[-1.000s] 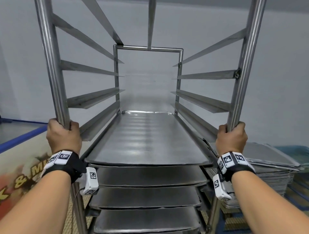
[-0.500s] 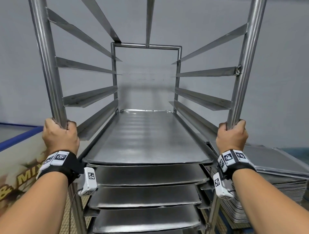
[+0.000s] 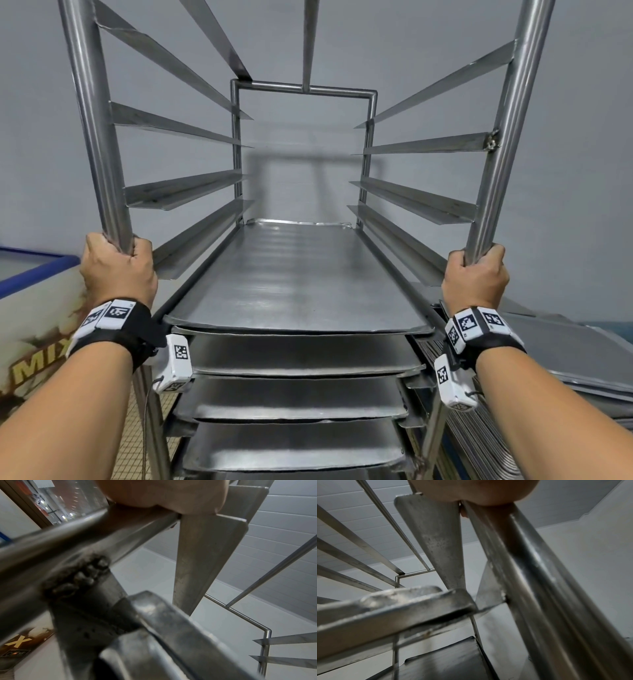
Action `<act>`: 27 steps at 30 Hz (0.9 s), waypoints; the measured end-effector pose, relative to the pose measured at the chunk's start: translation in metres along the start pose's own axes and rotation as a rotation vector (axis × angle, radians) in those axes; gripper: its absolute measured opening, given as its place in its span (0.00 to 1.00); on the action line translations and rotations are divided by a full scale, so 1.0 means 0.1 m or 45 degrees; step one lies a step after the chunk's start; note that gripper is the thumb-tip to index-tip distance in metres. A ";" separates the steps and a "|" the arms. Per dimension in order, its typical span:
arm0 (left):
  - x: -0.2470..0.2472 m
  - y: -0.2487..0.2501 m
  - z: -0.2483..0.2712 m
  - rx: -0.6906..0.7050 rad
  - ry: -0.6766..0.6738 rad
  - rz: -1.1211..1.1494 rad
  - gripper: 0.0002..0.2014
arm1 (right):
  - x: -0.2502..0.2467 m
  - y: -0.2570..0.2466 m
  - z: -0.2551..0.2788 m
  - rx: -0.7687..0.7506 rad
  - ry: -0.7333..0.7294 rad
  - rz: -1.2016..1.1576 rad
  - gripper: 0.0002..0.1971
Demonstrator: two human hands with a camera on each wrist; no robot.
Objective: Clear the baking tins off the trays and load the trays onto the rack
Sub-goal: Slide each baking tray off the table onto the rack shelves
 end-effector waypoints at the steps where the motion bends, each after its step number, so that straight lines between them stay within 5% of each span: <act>1: 0.07 -0.01 -0.02 0.001 0.002 0.000 0.15 | 0.07 0.02 -0.03 -0.005 -0.001 0.000 0.07; 27: 2.32 -0.36 -0.82 0.031 -0.033 -0.113 0.14 | 2.33 0.57 -0.76 0.036 0.003 -0.015 0.09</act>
Point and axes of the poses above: each hand's wrist, its own z-axis away from the middle knuckle, its own x-axis out of the palm, y = z × x, the point moved 9 cm from there along -z, towards the middle knuckle, and after that the axes turned 2 degrees about z, right-handed, at the moved point
